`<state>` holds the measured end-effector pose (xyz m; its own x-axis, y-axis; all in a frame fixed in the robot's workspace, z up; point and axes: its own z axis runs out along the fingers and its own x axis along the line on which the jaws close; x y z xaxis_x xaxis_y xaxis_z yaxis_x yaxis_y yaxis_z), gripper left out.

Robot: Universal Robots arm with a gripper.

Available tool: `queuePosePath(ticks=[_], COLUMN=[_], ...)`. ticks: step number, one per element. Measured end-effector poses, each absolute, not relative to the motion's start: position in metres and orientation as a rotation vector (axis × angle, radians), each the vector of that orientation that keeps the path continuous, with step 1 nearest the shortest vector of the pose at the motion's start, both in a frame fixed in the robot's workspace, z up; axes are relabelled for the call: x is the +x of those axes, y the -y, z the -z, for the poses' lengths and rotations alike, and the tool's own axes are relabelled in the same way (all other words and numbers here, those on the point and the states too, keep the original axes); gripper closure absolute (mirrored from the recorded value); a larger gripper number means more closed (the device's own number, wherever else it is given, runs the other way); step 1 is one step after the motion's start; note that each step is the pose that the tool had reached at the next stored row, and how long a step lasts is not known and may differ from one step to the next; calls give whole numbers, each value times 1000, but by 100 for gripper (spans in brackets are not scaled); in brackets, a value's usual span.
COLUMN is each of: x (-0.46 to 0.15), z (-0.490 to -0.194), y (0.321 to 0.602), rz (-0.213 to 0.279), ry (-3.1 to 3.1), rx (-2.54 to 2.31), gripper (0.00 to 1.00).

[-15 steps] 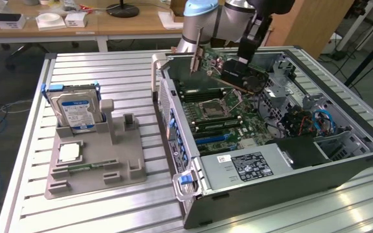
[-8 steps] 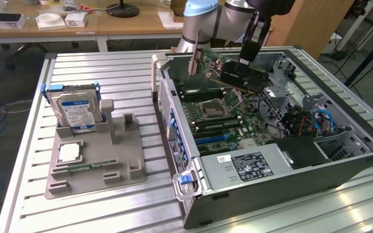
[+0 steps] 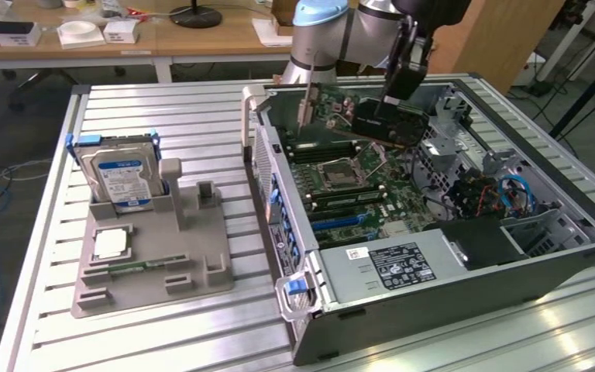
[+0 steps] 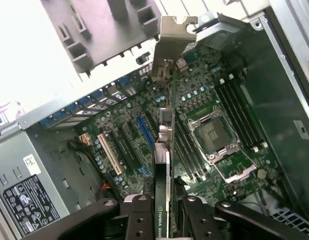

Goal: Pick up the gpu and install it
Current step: 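Insert the gpu into the slot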

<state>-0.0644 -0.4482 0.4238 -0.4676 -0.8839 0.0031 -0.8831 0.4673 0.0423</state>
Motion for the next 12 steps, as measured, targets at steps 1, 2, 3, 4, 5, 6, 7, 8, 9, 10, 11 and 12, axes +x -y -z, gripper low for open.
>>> queuePosePath(ticks=[1,2,3,4,5,6,7,8,9,10,11,12], x=[-64,-64,-64,-64,-64,-64,-64,-64,-64,-64,-64,-64], z=[-424,-423,-423,-423,-423,-423,-423,-423,-422,-422,-422,-422], y=[448,448,448,448,448,448,448,448,448,448,448,448], rz=[54,54,53,53,52,52,52,51,51,51,50,50], ry=[2657,2643,2630,2616,2601,2587,2573,2559,2545,2530,2514,2499], rx=[1629,1650,1671,1692,1715,1735,1755,1775,1795,1815,1837,1857], gripper=[74,74,74,74,74,74,74,74,74,74,74,74])
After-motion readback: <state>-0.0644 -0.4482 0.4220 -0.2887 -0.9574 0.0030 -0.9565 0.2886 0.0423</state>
